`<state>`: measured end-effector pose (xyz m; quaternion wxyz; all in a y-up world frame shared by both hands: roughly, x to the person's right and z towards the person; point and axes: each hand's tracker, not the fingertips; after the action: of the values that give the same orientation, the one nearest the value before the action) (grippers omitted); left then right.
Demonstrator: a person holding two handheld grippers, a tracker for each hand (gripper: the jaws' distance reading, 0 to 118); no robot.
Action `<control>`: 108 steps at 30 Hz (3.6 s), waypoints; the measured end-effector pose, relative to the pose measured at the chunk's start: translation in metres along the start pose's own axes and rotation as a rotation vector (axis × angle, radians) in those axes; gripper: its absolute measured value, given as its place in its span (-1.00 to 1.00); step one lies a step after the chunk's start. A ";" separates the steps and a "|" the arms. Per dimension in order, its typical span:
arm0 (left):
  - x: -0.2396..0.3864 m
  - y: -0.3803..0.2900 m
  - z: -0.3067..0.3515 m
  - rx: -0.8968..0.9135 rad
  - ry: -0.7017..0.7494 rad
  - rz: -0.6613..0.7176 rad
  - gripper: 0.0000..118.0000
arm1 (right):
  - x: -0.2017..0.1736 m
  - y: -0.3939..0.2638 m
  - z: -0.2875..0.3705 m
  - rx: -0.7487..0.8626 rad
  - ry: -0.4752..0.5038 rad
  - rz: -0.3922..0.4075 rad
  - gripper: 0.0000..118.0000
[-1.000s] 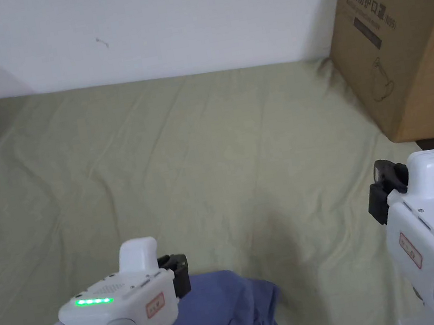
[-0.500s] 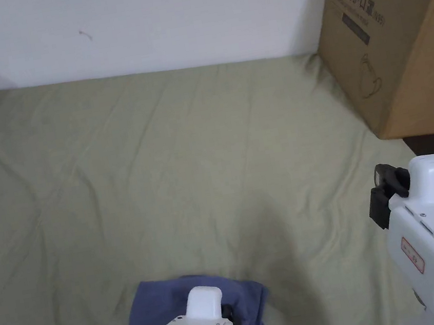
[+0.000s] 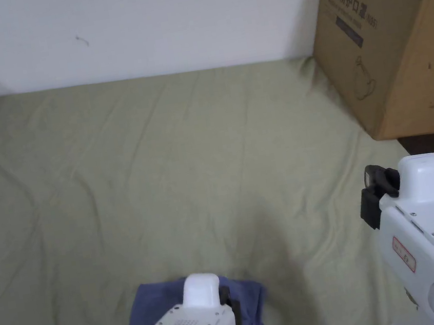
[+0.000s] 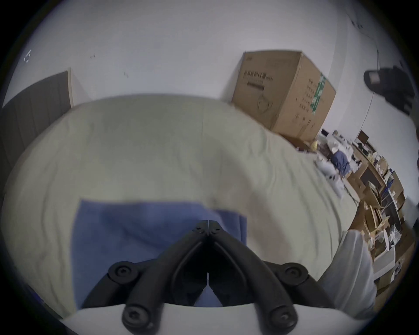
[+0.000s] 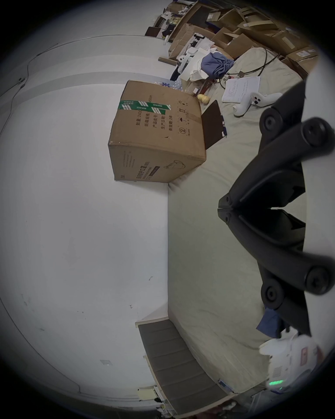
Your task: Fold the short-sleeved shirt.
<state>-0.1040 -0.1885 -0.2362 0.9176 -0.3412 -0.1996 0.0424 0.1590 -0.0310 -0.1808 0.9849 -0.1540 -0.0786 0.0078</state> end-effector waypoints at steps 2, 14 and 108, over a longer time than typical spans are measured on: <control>-0.005 0.021 0.022 0.082 -0.010 -0.008 -1.00 | -0.006 0.004 0.002 0.014 0.015 0.006 -1.00; -0.057 0.114 0.118 0.432 0.207 -0.130 -1.00 | -0.037 0.020 0.014 0.116 0.065 0.006 -1.00; -0.419 0.117 0.100 -0.325 0.248 0.299 -0.78 | -0.170 -0.069 -0.088 -0.153 0.327 0.070 -1.00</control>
<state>-0.5207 -0.1277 -0.3843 0.8517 -0.5124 -0.0368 0.1029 0.0041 -0.1305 -0.2685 0.9691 -0.2305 0.0874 0.0111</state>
